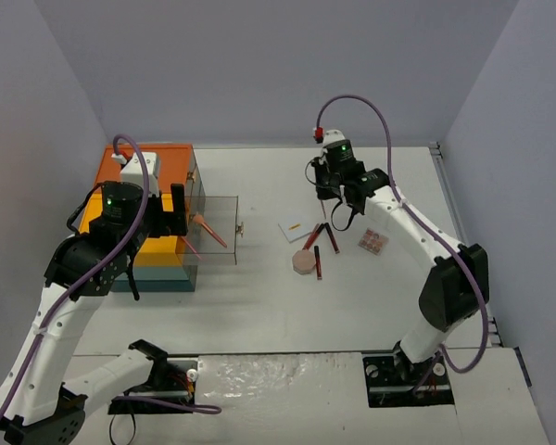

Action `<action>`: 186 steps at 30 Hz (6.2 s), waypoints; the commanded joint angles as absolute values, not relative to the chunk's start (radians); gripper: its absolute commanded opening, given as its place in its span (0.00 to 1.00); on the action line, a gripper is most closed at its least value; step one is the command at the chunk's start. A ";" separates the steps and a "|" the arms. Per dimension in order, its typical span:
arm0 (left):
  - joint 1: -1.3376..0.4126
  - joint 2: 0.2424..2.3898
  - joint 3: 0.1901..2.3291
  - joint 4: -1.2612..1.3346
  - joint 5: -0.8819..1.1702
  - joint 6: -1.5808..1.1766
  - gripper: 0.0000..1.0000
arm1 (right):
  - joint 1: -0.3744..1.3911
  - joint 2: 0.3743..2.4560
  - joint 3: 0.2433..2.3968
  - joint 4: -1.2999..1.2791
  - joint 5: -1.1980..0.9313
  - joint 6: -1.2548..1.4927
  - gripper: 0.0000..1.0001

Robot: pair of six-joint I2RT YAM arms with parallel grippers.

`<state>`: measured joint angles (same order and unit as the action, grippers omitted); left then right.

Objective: Organize the makeup

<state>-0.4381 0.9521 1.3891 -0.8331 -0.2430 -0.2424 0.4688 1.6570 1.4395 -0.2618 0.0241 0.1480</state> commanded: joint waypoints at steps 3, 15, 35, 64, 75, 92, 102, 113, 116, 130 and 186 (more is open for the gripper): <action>-0.434 0.951 1.451 -0.806 -0.277 -0.232 0.97 | 0.752 1.656 1.781 -0.229 -0.037 0.161 0.00; -0.433 0.915 1.462 -0.845 -0.313 -0.227 0.97 | 0.944 1.892 1.985 -0.049 -0.124 0.229 0.04; -0.433 0.920 1.437 -0.828 -0.269 -0.262 0.97 | 0.679 1.569 1.403 -0.153 0.224 0.435 0.36; -0.433 0.913 1.422 -0.851 -0.262 -0.270 0.97 | 0.581 1.864 1.177 -0.060 0.221 0.623 0.24; -0.433 0.923 1.424 -0.839 -0.250 -0.275 0.97 | 0.562 1.887 1.146 -0.060 0.265 0.634 0.24; -0.433 0.919 1.427 -0.845 -0.268 -0.261 0.97 | 0.522 1.870 1.164 -0.061 0.292 0.565 0.00; -0.433 0.941 1.438 -0.826 -0.272 -0.245 0.97 | 0.654 1.576 1.403 -0.055 0.128 0.213 0.00; -0.432 0.930 1.450 -0.839 -0.280 -0.245 0.97 | 0.918 1.706 1.727 -0.031 -0.149 0.087 0.00; -0.433 0.923 1.458 -0.853 -0.284 -0.242 0.97 | 0.941 1.752 1.739 -0.026 -0.193 0.098 0.01; -0.434 1.009 1.523 -0.853 -0.138 -0.281 0.97 | 0.893 1.601 1.595 -0.051 -0.003 0.106 0.74; -0.537 1.417 1.611 -0.907 -0.377 -0.377 0.97 | 0.243 1.226 1.024 -0.115 0.034 0.354 1.00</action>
